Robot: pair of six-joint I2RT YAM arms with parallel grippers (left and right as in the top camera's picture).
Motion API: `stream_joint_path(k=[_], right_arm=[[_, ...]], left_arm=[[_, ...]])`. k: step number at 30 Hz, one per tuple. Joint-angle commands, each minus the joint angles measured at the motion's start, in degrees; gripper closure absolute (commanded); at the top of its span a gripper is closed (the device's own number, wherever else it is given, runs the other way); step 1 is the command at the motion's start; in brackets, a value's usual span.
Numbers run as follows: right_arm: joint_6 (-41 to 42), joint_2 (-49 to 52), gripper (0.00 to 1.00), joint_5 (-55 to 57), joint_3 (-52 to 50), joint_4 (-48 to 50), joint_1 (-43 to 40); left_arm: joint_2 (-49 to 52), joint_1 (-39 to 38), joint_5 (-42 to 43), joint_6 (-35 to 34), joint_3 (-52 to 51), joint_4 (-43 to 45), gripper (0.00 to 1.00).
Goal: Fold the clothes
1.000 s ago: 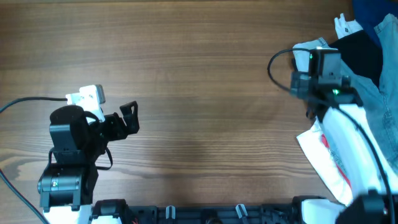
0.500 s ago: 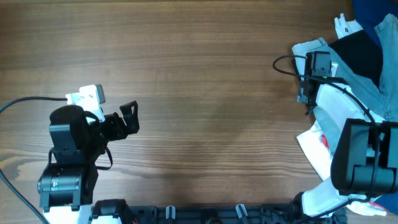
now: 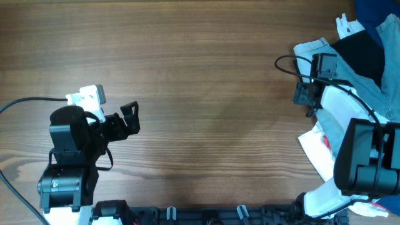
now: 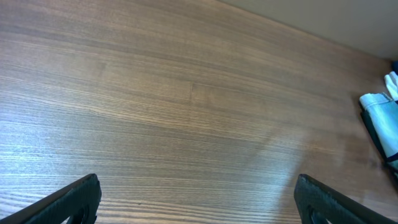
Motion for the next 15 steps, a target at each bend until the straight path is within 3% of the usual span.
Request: stream_joint_path(k=[1,2,7,13,15], right_arm=[[0.3,1.4,0.22,1.9,-0.9,0.8,0.0],[0.5,1.4,0.26,1.9,-0.9,0.9,0.0],[0.8,1.4,0.66,2.8,-0.9,0.9,0.0],[0.9,1.4,0.96,3.3,-0.9,0.9,0.0],[1.0,1.4,0.96,3.9,-0.9,0.9,0.0]], left_arm=[[-0.2,-0.3,1.1,-0.3,1.0,0.2,0.00],[-0.2,-0.3,1.1,-0.3,1.0,0.2,0.00],[-0.2,-0.3,1.1,-0.3,1.0,0.2,0.00],[-0.2,-0.3,1.1,-0.3,1.0,0.2,0.00],[-0.2,-0.3,1.1,-0.3,1.0,0.2,0.00]])
